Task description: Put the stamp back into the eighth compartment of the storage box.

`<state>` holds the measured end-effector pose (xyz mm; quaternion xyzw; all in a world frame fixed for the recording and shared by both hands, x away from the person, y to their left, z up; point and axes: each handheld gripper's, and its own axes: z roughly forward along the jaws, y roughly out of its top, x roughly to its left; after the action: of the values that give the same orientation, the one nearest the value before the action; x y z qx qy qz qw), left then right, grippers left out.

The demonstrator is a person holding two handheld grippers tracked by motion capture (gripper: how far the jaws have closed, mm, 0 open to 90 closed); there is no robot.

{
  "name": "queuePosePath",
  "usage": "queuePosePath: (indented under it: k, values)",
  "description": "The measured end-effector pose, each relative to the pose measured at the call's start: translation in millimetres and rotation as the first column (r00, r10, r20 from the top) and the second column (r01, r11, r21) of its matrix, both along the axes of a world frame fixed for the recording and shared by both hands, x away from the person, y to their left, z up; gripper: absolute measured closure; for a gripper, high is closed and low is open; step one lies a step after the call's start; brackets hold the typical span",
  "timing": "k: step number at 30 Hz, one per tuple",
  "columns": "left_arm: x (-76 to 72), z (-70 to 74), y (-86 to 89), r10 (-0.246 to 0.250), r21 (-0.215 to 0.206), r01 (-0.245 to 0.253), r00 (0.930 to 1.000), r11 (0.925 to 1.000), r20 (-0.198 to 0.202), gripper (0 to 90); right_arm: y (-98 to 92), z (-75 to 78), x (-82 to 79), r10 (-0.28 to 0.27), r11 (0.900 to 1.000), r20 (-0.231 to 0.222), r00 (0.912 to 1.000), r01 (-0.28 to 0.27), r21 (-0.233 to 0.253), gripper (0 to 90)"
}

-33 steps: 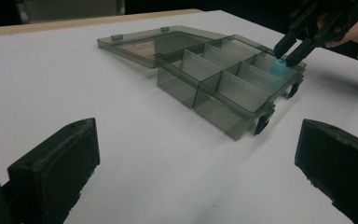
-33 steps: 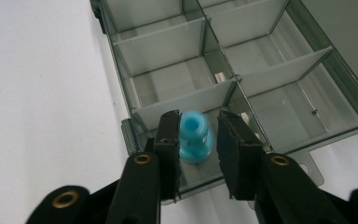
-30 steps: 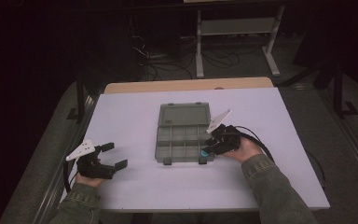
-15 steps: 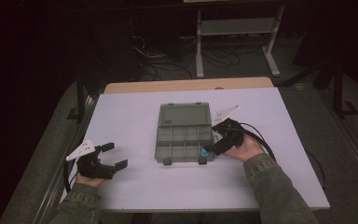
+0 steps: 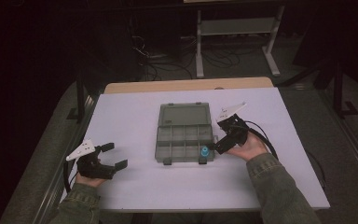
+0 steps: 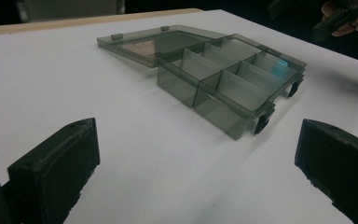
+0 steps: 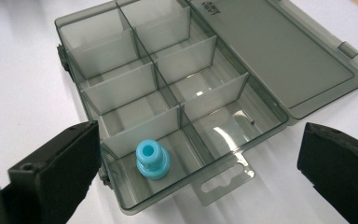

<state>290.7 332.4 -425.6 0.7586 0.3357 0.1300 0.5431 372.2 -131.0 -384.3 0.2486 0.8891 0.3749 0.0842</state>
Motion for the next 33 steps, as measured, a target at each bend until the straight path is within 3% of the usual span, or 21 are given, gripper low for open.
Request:
queuePosePath:
  k: [16, 33]
  values:
    - [-0.3, 0.0, -0.4, 0.002, 0.002, -0.002, 1.0, 1.0, 0.0, 0.0, -14.8, 10.7, -7.9, -0.015, 0.999, 0.027, 0.9995, 0.013, 0.044, 0.0]
    - [-0.6, 0.1, -0.6, 0.005, 0.003, -0.005, 1.0, 1.0, 0.0, 0.0, -34.5, 8.0, -15.6, -0.042, 0.997, 0.028, 0.9987, 0.04, 0.071, 0.0]
